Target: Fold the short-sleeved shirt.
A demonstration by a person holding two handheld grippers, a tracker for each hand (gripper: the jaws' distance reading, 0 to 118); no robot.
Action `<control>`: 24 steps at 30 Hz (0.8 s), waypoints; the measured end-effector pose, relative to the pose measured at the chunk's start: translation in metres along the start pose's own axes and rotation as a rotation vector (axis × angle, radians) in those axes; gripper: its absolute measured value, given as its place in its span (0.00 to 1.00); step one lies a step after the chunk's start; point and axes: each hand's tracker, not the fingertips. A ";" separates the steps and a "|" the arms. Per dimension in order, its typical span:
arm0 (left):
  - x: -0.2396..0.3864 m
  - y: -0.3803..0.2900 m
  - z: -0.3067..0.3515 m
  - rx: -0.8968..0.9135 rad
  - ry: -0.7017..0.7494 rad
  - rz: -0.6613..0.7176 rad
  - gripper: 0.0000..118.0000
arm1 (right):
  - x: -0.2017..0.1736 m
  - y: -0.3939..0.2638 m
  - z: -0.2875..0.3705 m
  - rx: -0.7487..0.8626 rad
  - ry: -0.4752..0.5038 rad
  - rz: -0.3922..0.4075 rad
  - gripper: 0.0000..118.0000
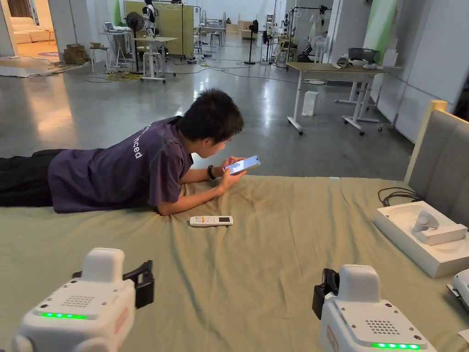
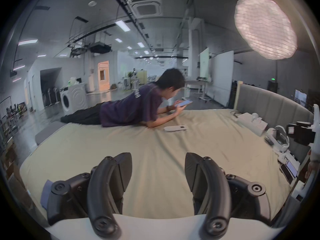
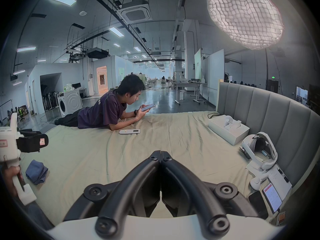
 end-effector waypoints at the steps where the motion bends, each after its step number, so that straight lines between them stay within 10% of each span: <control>1: 0.010 -0.002 0.000 0.000 0.010 0.004 0.39 | 0.000 -0.001 0.001 0.003 -0.004 -0.001 0.00; 3: 0.033 -0.003 0.004 0.024 0.011 -0.003 0.09 | 0.000 -0.002 0.002 0.007 -0.003 0.000 0.00; 6: 0.040 -0.005 0.006 0.040 0.016 0.019 0.01 | 0.001 -0.003 0.006 0.022 -0.002 -0.004 0.00; 24: 0.061 0.001 0.026 0.105 0.035 -0.016 0.01 | -0.002 -0.002 0.008 0.081 0.016 -0.011 0.00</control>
